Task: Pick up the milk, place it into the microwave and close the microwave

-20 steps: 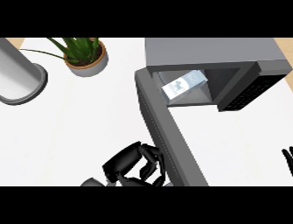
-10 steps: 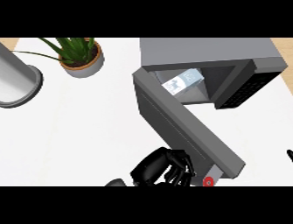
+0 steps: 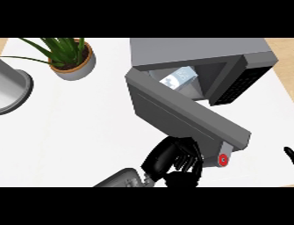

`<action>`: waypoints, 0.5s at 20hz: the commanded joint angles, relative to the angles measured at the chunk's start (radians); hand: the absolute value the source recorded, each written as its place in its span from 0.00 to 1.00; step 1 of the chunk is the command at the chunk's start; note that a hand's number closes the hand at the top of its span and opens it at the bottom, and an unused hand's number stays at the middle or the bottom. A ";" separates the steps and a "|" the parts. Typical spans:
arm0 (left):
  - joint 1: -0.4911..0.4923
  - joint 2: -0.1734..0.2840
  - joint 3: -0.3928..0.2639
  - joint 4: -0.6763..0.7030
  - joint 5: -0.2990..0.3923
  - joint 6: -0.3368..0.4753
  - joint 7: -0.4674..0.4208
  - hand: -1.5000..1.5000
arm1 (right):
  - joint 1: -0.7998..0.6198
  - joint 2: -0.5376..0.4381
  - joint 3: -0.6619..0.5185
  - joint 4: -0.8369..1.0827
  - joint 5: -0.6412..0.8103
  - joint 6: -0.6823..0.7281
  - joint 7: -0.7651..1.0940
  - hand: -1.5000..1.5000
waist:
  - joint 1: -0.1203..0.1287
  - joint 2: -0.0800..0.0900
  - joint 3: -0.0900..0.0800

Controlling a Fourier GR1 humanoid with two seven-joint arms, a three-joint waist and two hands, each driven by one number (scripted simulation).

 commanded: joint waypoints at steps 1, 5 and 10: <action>-0.088 -0.024 -0.012 -0.010 0.080 0.107 -0.002 1.00 | 0.007 -0.004 0.036 -0.075 -0.026 -0.006 0.052 0.00 | -0.030 0.002 -0.002; -0.166 -0.024 0.020 0.030 0.153 0.170 -0.020 1.00 | 0.018 -0.036 0.015 -0.123 -0.067 -0.022 0.099 0.00 | -0.047 0.008 -0.002; -0.260 -0.025 0.055 0.114 0.227 0.220 -0.055 1.00 | 0.014 -0.033 0.036 -0.175 -0.081 -0.049 0.139 0.00 | -0.064 0.016 -0.001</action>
